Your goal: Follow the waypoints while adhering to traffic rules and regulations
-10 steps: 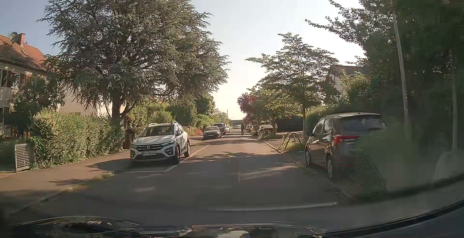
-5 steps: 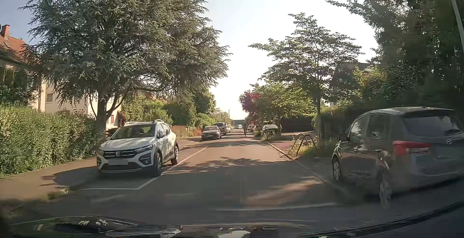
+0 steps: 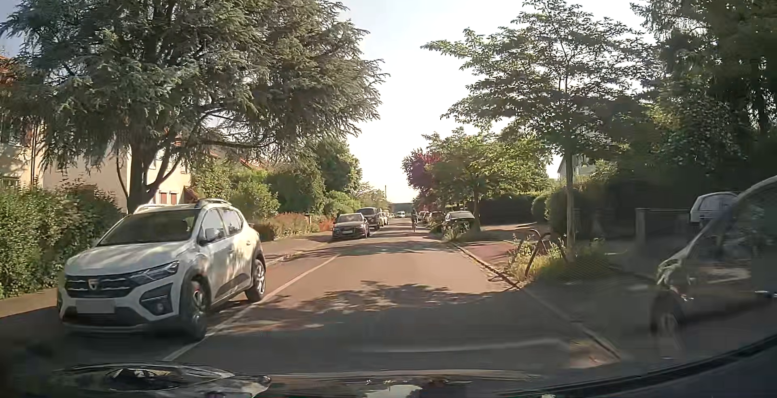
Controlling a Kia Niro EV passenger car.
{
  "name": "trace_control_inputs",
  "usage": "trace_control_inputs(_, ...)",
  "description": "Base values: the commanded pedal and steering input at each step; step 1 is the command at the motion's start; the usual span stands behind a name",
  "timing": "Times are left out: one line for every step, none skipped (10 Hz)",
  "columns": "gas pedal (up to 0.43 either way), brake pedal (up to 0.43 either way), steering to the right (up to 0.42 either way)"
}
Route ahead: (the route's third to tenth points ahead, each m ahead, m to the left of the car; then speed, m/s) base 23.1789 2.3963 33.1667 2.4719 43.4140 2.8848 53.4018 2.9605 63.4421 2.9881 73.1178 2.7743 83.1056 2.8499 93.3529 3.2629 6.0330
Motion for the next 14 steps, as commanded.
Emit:
trace_control_inputs(0.098, 0.0, -0.004)
trace_control_inputs(0.098, 0.0, -0.005)
trace_control_inputs(0.098, 0.0, -0.005)
trace_control_inputs(0.098, 0.0, -0.004)
trace_control_inputs(0.098, 0.0, -0.004)
trace_control_inputs(0.098, 0.0, -0.004)
trace_control_inputs(0.098, 0.0, -0.004)
trace_control_inputs(0.098, 0.0, -0.004)
trace_control_inputs(0.098, 0.0, -0.003)
trace_control_inputs(0.098, 0.0, -0.001)
trace_control_inputs(0.098, 0.0, 0.001)
trace_control_inputs(0.098, 0.0, 0.001)
trace_control_inputs(0.098, 0.0, 0.002)
trace_control_inputs(0.098, 0.0, 0.002)
